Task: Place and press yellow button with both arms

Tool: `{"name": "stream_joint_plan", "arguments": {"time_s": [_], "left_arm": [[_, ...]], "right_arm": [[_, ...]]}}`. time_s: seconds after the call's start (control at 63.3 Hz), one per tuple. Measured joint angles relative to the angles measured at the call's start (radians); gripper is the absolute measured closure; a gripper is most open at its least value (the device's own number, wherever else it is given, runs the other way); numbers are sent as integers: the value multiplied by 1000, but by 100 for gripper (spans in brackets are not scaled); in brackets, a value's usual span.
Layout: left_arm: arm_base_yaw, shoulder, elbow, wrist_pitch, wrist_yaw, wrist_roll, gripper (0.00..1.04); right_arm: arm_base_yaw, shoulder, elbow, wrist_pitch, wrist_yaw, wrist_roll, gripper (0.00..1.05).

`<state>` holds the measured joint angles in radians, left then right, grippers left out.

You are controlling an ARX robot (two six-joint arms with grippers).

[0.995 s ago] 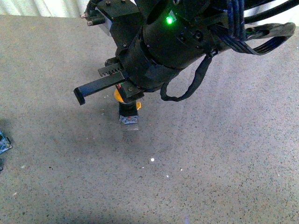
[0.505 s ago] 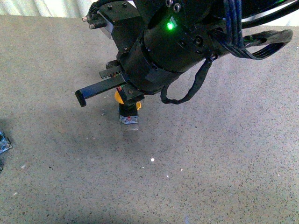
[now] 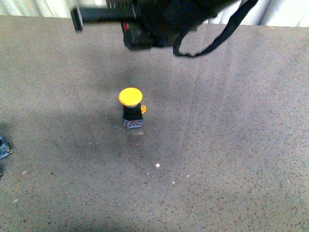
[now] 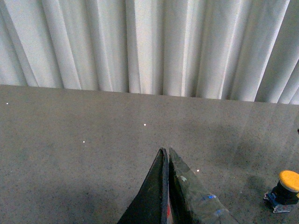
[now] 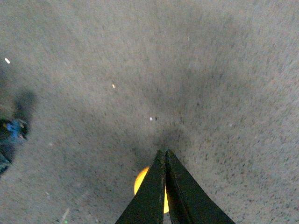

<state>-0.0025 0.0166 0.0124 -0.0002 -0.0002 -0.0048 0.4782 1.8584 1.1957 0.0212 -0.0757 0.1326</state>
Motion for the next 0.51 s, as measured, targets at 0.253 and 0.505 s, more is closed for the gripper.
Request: {"name": "stream_joint_plan", "arguments": {"time_s": [0.253,0.505], "left_arm": [[0,0,0,0,0,0,103],[0,0,0,0,0,0,103]], "right_arm": [[-55,-183,-146,140,8,2,79],[-48,-186,-229,351,198,-46,48]]}}
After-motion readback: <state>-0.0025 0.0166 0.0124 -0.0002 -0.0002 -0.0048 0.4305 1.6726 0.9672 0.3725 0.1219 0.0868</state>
